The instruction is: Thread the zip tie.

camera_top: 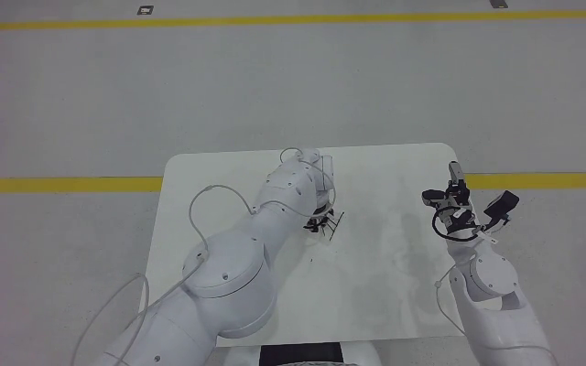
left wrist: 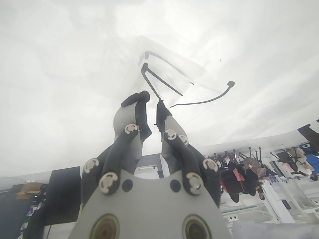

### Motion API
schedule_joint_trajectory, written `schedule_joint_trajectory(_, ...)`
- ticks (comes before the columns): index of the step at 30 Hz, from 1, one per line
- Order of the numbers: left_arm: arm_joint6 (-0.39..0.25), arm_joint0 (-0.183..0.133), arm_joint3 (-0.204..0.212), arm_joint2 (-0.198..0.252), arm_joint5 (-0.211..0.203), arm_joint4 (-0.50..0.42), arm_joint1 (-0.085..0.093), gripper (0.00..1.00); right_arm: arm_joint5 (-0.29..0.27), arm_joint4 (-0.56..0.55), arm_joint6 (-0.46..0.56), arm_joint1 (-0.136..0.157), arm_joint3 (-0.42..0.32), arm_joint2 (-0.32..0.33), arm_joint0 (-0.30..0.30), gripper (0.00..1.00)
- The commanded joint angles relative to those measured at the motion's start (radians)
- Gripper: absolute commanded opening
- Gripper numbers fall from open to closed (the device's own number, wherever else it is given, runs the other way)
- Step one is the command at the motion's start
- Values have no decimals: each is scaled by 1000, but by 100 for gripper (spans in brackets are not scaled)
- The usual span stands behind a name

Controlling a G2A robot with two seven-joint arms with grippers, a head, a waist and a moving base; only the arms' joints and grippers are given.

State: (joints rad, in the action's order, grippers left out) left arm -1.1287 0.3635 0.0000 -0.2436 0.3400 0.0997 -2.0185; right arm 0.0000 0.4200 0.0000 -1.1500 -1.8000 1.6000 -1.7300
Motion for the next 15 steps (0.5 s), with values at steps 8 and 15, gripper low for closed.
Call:
schedule_joint_trajectory(8,7,-1,0,-16,0,15,0,26,0,0,0,0,0,0,0,100)
schedule_joint_trajectory(15,9,-5,0,-22,0,19,0,25,0,0,0,0,0,0,0,100)
